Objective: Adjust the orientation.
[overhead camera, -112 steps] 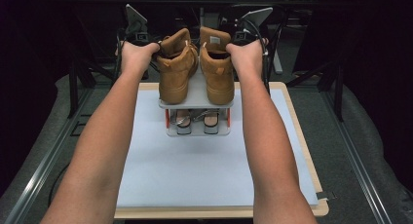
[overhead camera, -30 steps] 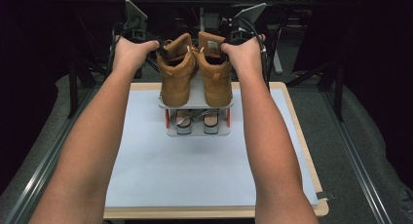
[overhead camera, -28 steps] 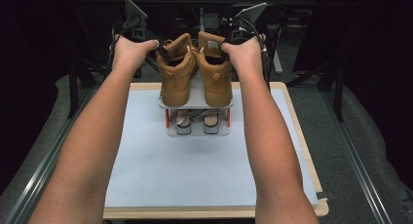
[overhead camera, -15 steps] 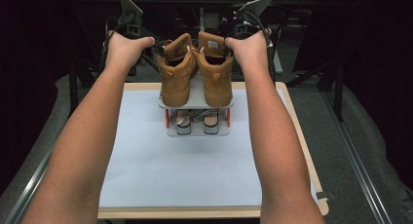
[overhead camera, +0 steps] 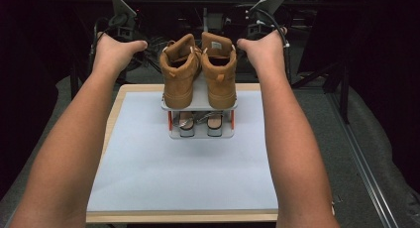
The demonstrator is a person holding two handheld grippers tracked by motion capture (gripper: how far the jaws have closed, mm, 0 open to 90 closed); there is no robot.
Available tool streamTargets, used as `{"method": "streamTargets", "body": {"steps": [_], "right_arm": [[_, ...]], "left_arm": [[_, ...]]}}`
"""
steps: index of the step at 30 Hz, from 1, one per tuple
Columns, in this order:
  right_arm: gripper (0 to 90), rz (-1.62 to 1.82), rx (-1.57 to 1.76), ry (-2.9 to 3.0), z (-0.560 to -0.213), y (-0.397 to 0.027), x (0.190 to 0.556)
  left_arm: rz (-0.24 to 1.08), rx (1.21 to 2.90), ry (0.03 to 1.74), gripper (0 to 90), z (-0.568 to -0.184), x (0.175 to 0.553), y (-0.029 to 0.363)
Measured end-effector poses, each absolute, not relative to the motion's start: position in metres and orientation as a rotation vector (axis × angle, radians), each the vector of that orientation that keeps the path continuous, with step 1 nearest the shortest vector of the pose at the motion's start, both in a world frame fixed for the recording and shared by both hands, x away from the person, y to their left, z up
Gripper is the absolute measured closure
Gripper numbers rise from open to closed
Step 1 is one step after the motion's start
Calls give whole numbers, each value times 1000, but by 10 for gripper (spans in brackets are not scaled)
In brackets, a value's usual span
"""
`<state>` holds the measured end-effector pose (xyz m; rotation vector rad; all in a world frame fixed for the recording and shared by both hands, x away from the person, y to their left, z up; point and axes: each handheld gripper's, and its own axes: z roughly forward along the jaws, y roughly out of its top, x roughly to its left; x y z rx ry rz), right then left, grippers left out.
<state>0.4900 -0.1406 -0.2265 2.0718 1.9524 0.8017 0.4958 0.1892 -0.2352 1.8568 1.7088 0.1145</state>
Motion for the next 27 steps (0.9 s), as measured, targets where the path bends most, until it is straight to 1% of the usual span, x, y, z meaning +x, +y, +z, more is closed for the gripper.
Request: {"method": "streamTargets", "body": {"steps": [8,15,20,27], "right_arm": [[670,765,2041,1970,-223,-157,474],[663,725,2006,2020,-230,-165,461],[655,687,1972,2046,-245,-167,453],[648,639,1933,2128,-275,-165,446]], "left_arm": [[132,1895,1701,581,-243,485,199],[137,1948,1671,576,-251,477,201],[121,1988,1648,572,-262,470,203],[145,2050,1631,557,-283,462,210]]}}
